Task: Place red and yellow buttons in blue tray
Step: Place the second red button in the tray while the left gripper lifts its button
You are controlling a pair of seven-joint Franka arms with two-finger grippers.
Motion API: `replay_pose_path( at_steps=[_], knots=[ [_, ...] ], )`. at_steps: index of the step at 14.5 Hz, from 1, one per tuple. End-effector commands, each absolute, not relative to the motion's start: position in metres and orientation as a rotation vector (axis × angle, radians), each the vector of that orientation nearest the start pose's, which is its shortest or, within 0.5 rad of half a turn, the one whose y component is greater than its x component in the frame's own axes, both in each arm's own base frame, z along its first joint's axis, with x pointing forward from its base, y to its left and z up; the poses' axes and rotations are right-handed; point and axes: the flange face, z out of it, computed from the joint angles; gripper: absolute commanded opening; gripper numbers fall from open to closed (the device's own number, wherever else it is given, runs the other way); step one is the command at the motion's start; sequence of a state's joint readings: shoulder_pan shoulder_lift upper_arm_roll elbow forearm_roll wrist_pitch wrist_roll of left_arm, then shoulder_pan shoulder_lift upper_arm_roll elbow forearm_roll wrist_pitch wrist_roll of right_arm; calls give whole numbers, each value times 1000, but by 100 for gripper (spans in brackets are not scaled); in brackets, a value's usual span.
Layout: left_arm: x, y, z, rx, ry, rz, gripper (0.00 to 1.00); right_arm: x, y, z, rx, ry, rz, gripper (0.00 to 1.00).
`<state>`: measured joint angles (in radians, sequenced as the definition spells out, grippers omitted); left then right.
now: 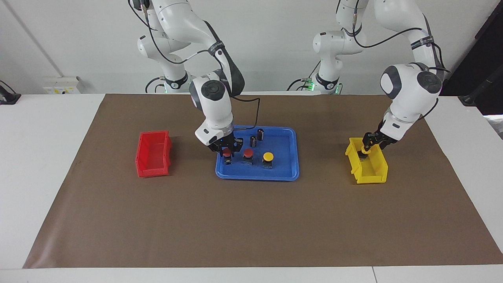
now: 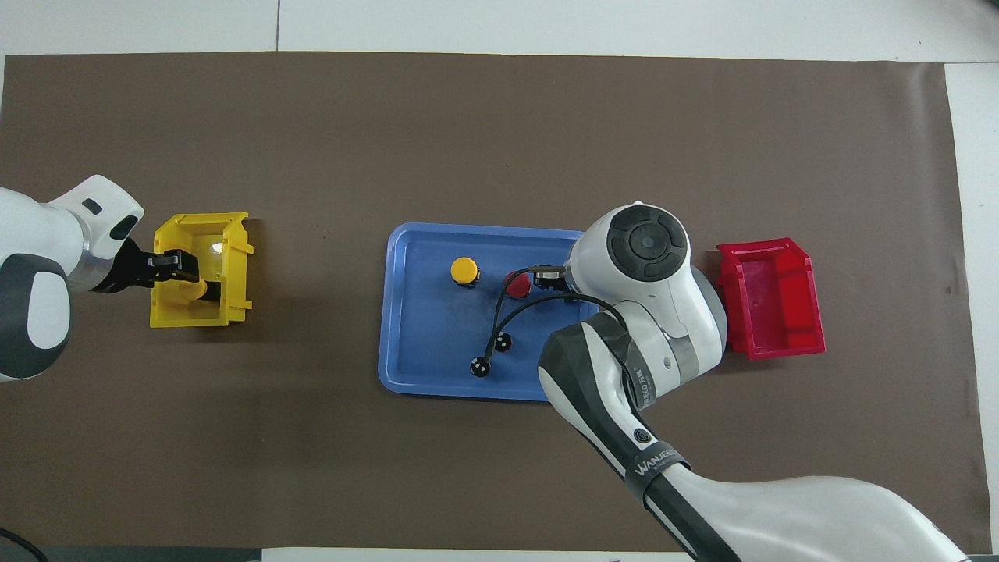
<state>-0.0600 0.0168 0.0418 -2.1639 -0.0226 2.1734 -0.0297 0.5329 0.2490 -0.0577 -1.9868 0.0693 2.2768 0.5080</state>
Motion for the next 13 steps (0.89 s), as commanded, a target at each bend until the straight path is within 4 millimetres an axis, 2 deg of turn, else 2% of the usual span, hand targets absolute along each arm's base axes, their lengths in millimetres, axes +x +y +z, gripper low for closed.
replay_pose_path(
  at_steps=[1,3,4,5,6,7,10,11,12,13],
  knots=[
    [534,-14,382,-3168,-27,-26,68,548,279,365,-3070,145,-31,62],
    [535,-26,374,-3168,4,-18,68,559,271,396,-3076,157,-27,62],
    [535,-27,373,-3167,4,-16,68,564,265,414,-3073,174,-36,63],
    [534,-26,370,-3167,4,-8,68,568,257,433,-3069,188,-43,70],
    [532,-26,367,-3167,6,-6,68,573,242,456,-3063,221,-54,81],
    [531,-25,364,-3167,10,-13,68,577,222,483,-3058,250,-61,100],
    [528,-20,362,-3167,0,-9,67,585,148,558,-3059,312,-25,100],
    [528,-20,362,-3167,-9,-9,63,585,119,578,-3055,357,-11,100],
    [528,-20,362,-3167,-14,-9,51,581,97,593,-3060,355,20,100],
    [528,-20,362,-3167,-19,-9,32,574,79,607,-3070,327,50,100]
  ],
)
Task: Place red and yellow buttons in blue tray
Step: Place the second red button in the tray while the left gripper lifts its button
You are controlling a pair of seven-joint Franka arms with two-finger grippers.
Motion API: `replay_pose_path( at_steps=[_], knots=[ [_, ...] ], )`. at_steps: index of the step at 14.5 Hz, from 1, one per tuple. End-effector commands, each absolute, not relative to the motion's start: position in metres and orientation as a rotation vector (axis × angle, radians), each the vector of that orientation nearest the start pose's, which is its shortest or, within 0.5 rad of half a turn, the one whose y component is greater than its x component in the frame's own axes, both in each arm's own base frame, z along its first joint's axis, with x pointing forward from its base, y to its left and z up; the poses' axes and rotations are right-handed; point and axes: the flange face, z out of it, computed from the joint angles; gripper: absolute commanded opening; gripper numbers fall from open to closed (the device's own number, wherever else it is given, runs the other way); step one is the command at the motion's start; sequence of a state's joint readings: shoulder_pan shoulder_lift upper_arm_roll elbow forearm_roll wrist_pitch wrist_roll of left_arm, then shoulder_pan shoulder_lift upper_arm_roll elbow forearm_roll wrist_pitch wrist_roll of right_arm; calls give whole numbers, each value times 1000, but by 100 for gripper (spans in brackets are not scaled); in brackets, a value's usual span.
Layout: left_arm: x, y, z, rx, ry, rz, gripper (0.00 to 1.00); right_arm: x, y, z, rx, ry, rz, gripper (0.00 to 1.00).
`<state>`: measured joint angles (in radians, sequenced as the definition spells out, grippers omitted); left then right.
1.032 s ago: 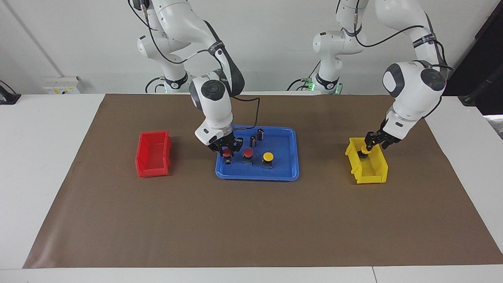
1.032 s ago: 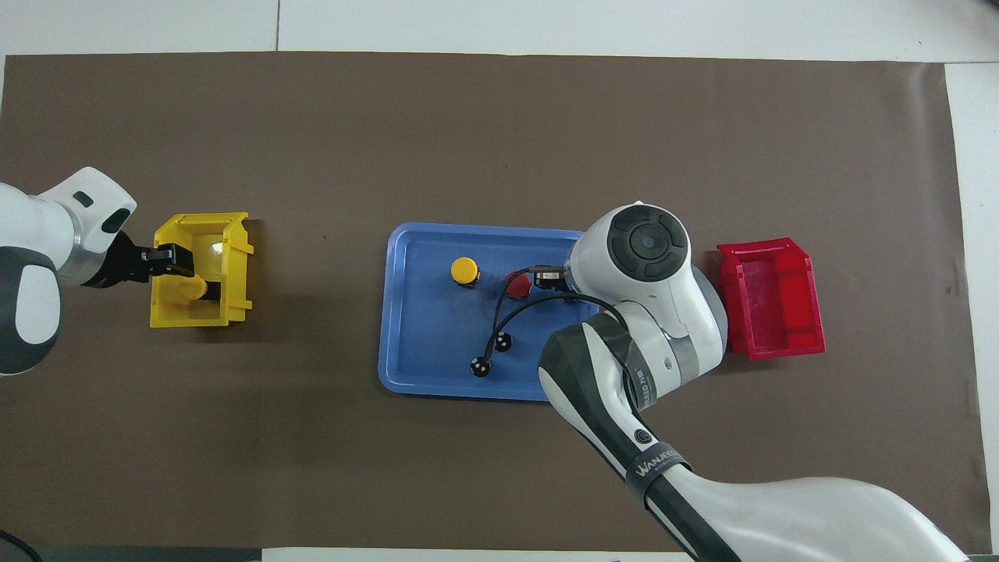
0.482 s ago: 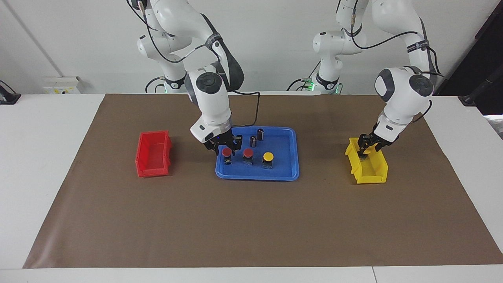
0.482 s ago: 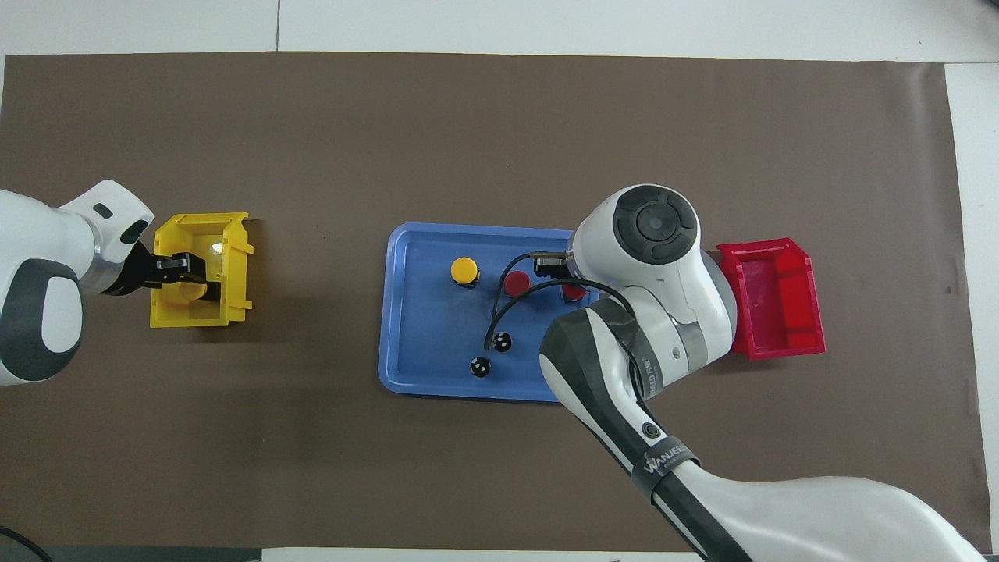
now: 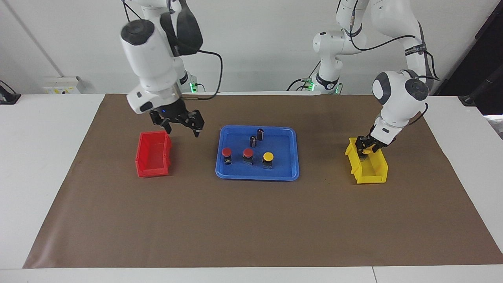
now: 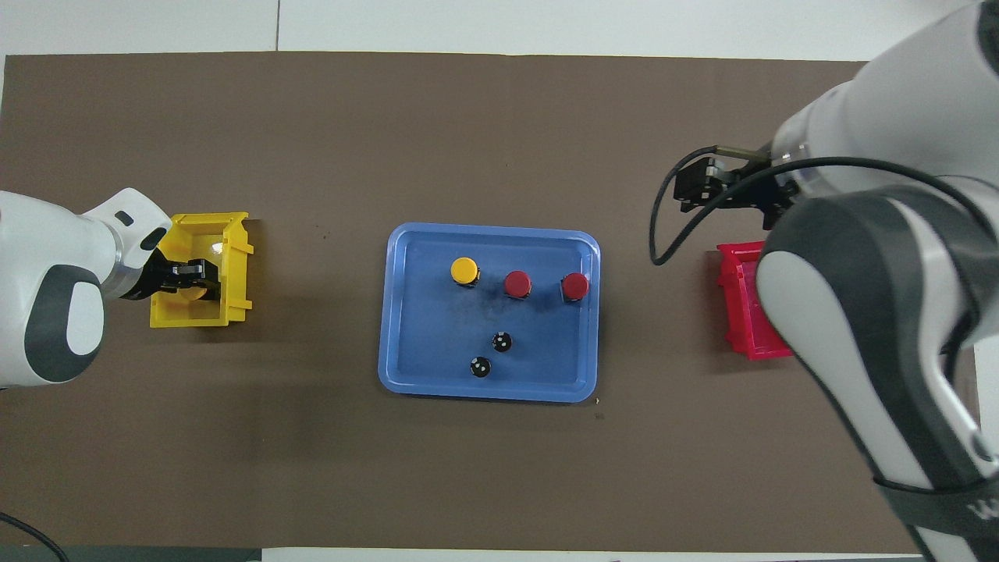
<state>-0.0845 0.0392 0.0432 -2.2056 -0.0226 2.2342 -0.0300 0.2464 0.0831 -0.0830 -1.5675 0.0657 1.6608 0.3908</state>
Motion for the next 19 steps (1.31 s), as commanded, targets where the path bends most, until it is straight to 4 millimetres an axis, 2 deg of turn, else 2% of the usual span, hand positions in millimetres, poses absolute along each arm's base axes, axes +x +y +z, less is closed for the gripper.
replay_pose_path(
  at_steps=[1,2,3,5,6,7,9,10,11,13,14,16,17,19],
  knots=[
    [528,-20,362,-3167,-19,-9,11,568,60,614,-3074,311,77,100],
    [531,-21,364,-3167,-17,-13,2,563,38,618,-3084,298,108,100],
    [536,-20,371,-3167,-21,-18,1,558,18,622,-3099,261,132,100],
    [546,-25,396,-3159,26,1,2,545,-13,638,-3105,221,162,100],
    [552,-27,423,-3141,52,14,1,540,-30,640,-3113,209,184,100],
    [560,-30,460,-3090,96,21,1,538,-44,637,-3115,170,193,100],
    [571,-59,526,-3052,157,9,1,531,-70,629,-3113,180,193,100],
    [576,-80,528,-3065,144,-5,2,527,-80,621,-3110,202,175,100],
    [573,-125,522,-3102,150,-48,2,524,-82,612,-3107,202,180,100],
    [566,-174,497,-3135,211,-40,2,525,-79,612,-3109,190,173,100],
    [561,-209,480,-3137,293,-39,1,524,-76,613,-3109,180,180,100],
    [565,-238,452,-3158,339,-40,2,524,-76,617,-3110,149,170,100],
    [561,-256,443,-3166,374,-41,2,524,-73,617,-3112,128,173,100],
    [555,-290,429,-3197,329,-69,1,525,-72,621,-3116,123,159,100]
  ],
)
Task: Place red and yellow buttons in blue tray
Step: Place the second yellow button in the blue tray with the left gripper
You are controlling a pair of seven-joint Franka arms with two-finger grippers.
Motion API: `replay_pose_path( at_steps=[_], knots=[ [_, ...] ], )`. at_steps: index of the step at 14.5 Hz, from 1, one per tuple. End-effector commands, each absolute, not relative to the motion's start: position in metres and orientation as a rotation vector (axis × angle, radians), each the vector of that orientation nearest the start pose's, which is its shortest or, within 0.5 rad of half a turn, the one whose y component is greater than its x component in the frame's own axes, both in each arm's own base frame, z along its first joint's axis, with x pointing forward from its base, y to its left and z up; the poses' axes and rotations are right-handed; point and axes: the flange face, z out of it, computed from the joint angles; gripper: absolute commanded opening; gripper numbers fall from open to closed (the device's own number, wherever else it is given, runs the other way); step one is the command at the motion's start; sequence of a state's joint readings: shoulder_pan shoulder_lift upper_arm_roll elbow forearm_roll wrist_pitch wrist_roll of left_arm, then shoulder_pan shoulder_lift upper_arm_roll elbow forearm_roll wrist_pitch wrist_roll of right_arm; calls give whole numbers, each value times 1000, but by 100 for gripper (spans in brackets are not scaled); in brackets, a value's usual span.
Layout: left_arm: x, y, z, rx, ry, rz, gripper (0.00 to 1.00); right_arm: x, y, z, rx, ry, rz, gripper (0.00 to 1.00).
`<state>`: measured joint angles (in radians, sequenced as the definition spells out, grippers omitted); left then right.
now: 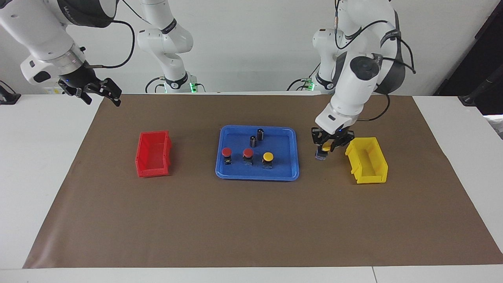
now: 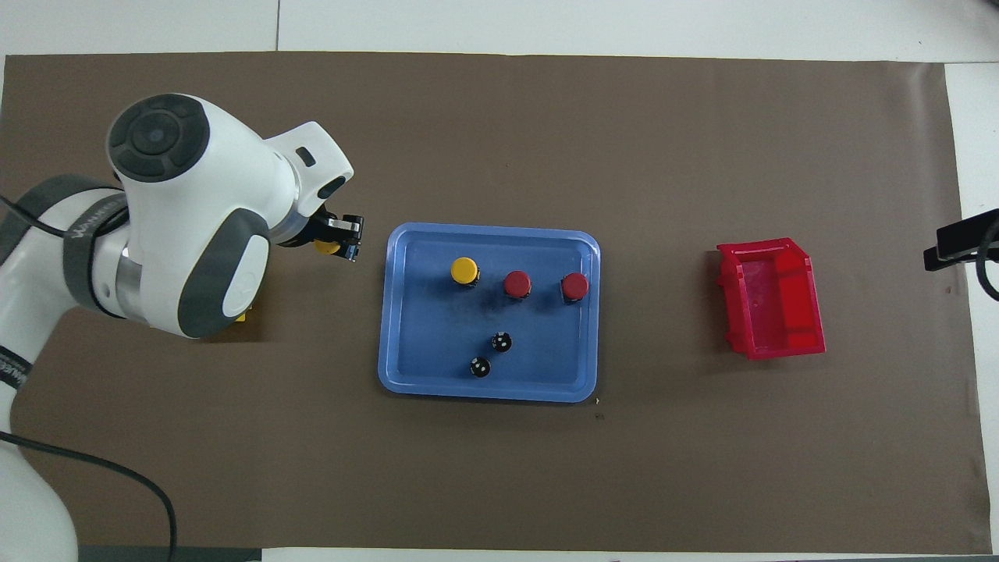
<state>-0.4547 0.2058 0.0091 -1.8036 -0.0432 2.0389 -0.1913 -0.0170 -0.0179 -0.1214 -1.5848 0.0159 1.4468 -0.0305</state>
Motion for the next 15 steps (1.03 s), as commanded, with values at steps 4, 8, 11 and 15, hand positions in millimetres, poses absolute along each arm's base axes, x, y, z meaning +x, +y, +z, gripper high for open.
replay_pose_path(
  at_steps=[4,8,11,15],
  knots=[
    [545,-319,420,-3208,295,-91,2,524,-77,622,-3115,138,154,100],
    [534,-340,406,-3211,248,-74,2,524,-78,623,-3116,138,149,100],
    [529,-347,389,-3207,223,-55,2,524,-75,622,-3116,126,154,100],
    [526,-349,367,-3194,211,-16,3,524,-78,622,-3115,133,156,100]
  ],
)
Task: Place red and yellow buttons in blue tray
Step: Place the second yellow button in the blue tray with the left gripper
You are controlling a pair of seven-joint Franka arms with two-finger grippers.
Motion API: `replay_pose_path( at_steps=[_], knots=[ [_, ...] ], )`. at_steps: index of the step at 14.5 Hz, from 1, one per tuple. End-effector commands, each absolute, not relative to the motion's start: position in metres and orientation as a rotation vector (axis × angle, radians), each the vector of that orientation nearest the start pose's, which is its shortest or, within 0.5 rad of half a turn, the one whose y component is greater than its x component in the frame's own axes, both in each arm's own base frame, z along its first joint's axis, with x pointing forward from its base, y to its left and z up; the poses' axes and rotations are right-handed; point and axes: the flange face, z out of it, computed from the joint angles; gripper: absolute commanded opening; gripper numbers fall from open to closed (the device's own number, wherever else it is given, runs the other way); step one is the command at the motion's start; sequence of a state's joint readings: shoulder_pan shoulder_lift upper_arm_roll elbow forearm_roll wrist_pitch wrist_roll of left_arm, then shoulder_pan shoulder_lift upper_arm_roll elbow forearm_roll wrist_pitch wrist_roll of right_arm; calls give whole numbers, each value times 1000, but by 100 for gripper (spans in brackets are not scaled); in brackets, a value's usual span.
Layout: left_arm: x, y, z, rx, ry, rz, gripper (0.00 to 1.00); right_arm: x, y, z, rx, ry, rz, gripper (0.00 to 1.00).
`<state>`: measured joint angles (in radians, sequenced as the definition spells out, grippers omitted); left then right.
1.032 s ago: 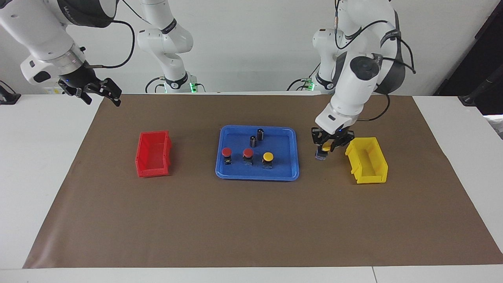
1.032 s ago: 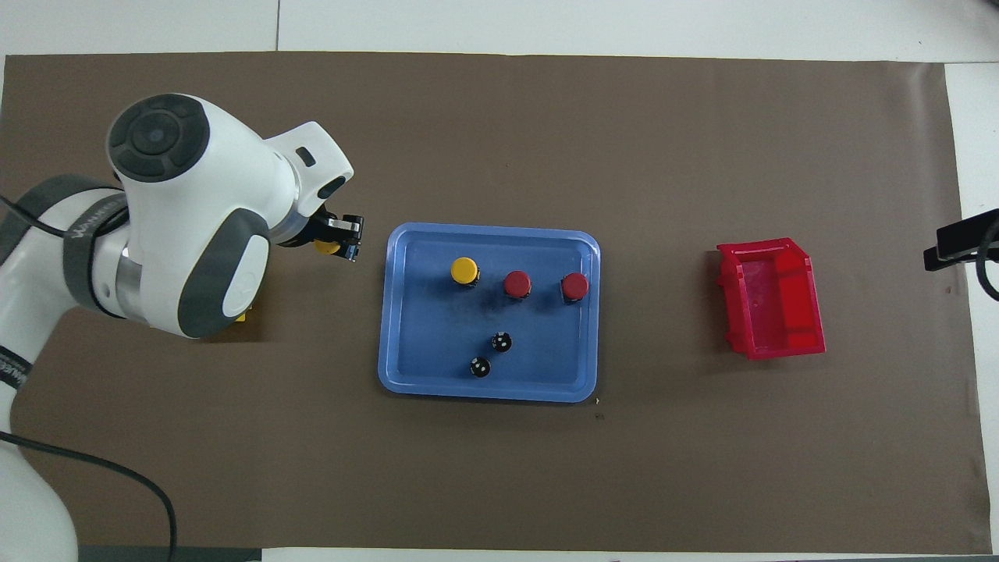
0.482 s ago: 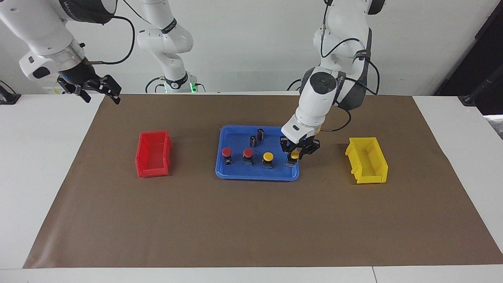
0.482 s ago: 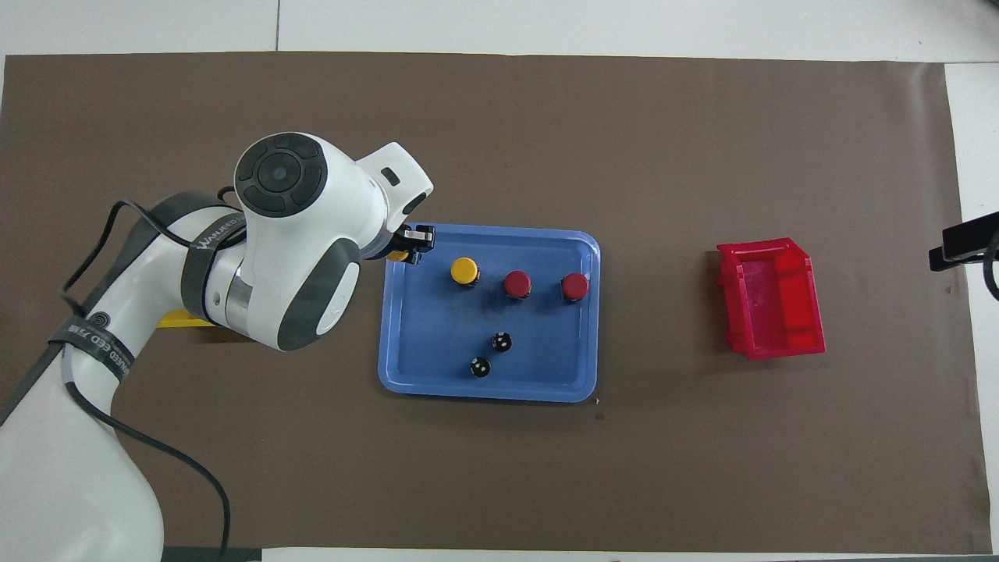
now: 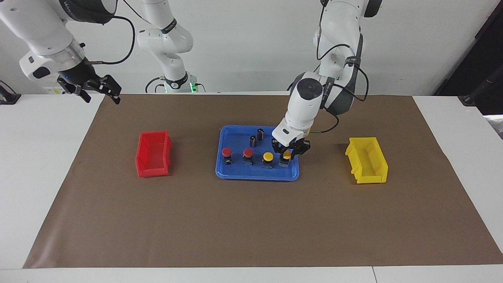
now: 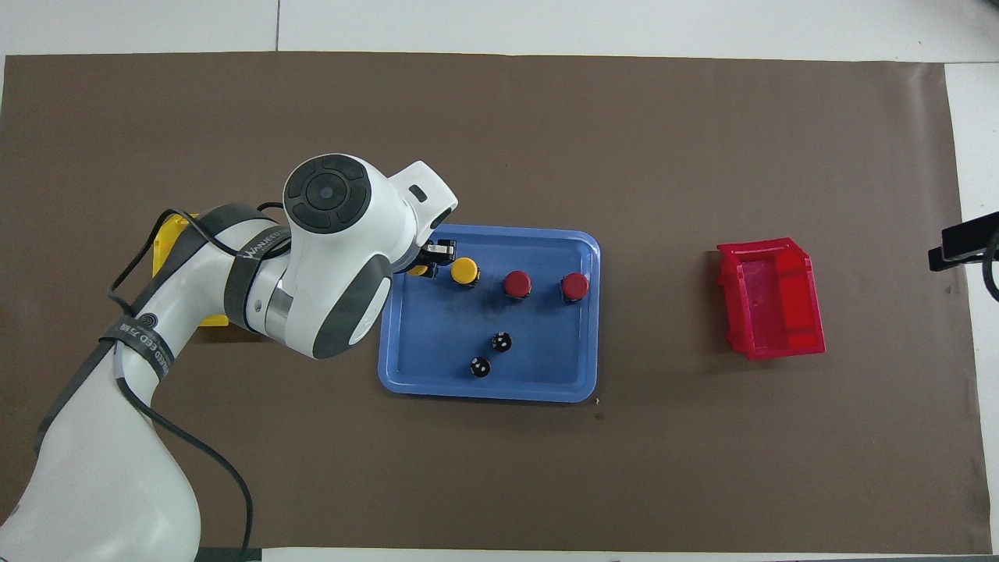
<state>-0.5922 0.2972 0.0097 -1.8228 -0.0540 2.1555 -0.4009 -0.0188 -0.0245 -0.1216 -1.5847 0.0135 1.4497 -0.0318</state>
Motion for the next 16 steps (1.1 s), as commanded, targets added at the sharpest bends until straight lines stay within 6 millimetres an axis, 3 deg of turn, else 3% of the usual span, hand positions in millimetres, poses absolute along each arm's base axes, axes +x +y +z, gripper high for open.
replay_pose_path(
  at_steps=[1,4,6,7,9,13,16],
  knots=[
    [526,-349,365,-3192,210,-12,4,524,-78,622,-3115,133,156,100],
    [529,-346,363,-3195,202,-21,15,524,-78,622,-3115,131,158,100],
    [529,-345,363,-3193,200,-15,47,524,-77,622,-3115,128,158,100],
    [529,-345,365,-3192,198,-13,58,524,-76,622,-3115,126,158,100],
    [527,-346,371,-3193,199,-15,65,524,-76,623,-3115,126,156,100],
    [519,-334,417,-3185,193,30,80,522,-76,621,-3113,126,177,100],
    [522,-299,448,-3175,138,53,95,522,-76,622,-3113,126,175,100]
  ],
)
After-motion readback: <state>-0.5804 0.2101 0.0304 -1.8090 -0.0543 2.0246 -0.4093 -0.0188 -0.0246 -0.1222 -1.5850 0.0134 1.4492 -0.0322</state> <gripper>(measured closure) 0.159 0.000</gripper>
